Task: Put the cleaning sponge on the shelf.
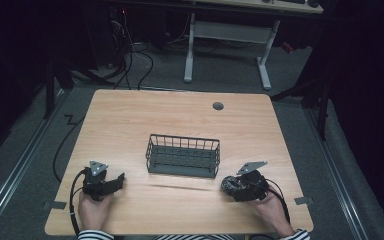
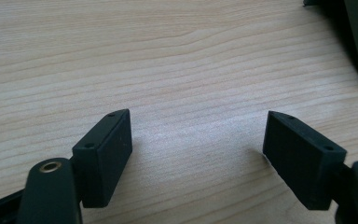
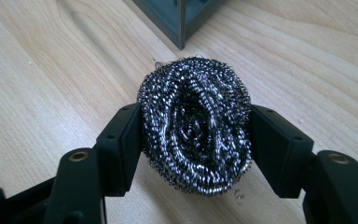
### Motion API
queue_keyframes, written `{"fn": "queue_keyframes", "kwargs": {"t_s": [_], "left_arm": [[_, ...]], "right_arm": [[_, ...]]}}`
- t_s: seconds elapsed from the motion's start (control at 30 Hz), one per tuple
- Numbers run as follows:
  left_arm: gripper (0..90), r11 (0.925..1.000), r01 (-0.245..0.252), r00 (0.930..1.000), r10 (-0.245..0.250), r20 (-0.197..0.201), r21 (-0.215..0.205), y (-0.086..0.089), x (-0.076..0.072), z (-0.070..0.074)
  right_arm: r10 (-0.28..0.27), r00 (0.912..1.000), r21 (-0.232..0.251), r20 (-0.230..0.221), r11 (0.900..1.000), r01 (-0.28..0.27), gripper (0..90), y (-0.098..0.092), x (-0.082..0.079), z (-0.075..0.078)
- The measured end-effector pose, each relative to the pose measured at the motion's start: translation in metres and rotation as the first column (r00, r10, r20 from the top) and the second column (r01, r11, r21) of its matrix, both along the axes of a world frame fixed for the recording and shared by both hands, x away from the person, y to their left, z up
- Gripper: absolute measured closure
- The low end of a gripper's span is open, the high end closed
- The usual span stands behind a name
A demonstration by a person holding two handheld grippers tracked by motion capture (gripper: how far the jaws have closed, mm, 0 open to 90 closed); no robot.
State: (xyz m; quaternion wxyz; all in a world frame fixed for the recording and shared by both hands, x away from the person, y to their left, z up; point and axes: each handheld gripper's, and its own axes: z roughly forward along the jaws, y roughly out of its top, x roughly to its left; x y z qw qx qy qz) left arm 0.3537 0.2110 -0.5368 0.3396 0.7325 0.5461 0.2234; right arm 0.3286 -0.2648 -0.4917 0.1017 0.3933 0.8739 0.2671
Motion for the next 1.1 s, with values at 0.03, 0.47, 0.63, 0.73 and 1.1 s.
{"fn": "queue_keyframes", "kwargs": {"t_s": [0.03,0.47,0.63,0.73,1.1], "left_arm": [[24.3,1.0000,0.000,1.0000,0.000,0.000,0.000,0.000,0.000,0.000],[24.3,1.0000,0.001,1.0000,-0.001,0.001,-0.007,0.001,0.000,0.000],[24.3,1.0000,0.001,1.0000,-0.001,0.001,-0.007,0.001,0.000,0.000],[24.3,1.0000,0.000,1.0000,0.000,0.001,-0.007,0.001,0.000,0.000],[24.3,1.0000,0.001,1.0000,-0.001,0.000,-0.005,0.001,0.000,0.000]], "right_arm": [[0.000,1.0000,0.000,0.000,1.000,0.000,38.6,0.000,0.000,0.000],[0.006,0.9992,0.033,0.040,0.999,-0.007,39.3,-0.002,-0.004,0.014],[0.012,0.9980,0.044,0.062,0.999,-0.014,39.3,-0.002,-0.006,0.024],[0.017,0.9964,0.060,0.083,0.998,-0.022,39.3,-0.003,-0.007,0.034],[0.026,0.9900,0.101,0.138,0.994,-0.040,39.2,0.001,-0.001,0.075]]}}
